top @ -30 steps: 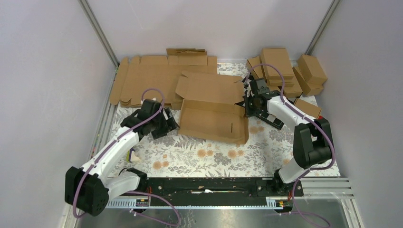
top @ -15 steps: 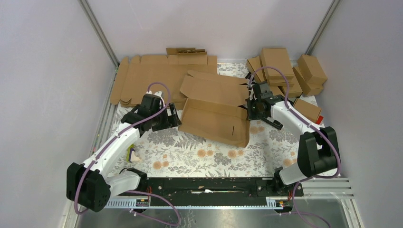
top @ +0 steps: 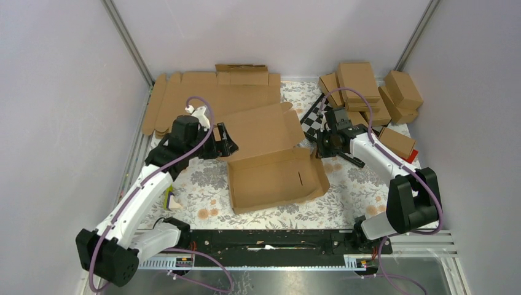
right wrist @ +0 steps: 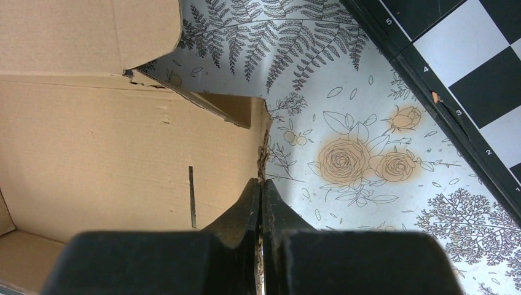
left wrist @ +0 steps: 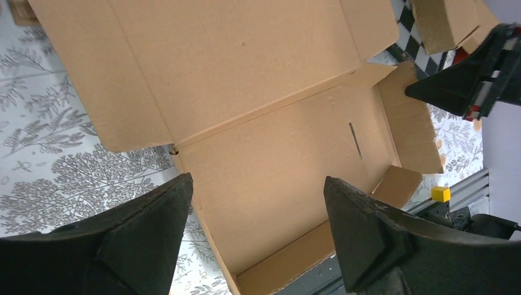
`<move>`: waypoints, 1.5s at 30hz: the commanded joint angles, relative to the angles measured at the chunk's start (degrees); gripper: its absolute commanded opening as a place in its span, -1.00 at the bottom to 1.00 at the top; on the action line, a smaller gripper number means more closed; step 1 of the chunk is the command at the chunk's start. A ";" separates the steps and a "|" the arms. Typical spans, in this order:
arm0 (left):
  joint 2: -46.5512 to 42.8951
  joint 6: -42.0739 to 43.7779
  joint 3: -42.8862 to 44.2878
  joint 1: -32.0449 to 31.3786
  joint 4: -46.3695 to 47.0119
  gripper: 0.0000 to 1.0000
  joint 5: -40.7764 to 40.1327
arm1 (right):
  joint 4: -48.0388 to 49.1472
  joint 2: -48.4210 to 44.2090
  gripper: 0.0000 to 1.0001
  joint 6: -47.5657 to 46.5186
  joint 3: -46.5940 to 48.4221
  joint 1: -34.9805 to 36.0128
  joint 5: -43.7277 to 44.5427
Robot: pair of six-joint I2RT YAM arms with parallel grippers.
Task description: Fold the paper box
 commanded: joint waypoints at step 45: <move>13.07 -7.13 -9.79 -11.69 4.54 -1.00 -14.52 | 7.07 -12.96 -0.62 14.39 -7.48 7.42 -8.10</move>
